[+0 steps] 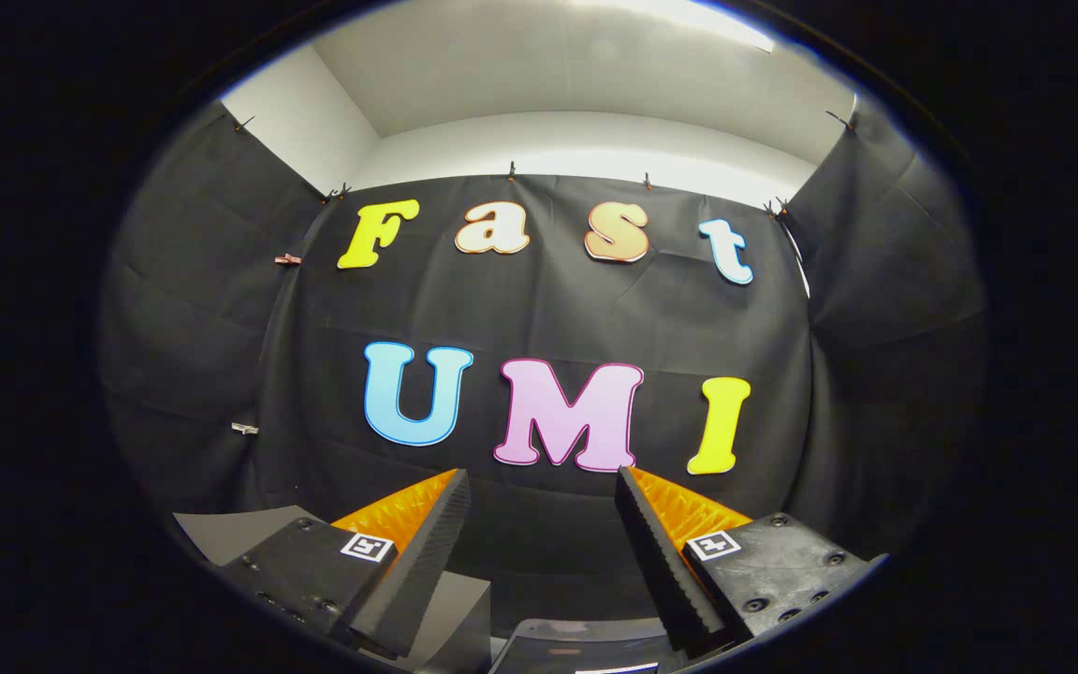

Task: Put the clothes into the washing machine and then close the washing machine lid.

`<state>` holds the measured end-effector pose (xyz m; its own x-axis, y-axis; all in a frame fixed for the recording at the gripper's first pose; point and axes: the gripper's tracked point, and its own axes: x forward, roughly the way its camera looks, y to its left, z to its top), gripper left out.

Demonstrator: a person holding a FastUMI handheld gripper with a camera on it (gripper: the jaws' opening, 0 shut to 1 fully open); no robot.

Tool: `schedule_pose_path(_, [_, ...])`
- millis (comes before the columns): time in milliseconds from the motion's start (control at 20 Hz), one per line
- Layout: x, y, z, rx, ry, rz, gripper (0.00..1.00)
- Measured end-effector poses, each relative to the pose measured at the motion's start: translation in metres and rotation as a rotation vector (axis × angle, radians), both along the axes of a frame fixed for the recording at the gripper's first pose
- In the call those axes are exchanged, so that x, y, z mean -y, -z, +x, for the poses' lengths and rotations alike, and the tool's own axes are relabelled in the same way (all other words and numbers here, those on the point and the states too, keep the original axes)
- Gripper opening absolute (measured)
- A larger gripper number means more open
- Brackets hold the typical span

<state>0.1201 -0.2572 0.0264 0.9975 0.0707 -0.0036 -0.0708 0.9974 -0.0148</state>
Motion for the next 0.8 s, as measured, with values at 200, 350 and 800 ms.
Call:
schedule_pose_path(200, [0.004, -0.009, 0.005, -0.021, -0.015, -0.006, 0.98])
schedule_pose_path(350, [0.001, -0.01, 0.007, -0.042, -0.046, -0.055, 0.98])
schedule_pose_path(800, [0.005, -0.026, 0.011, -0.012, -0.024, -0.034, 0.98])
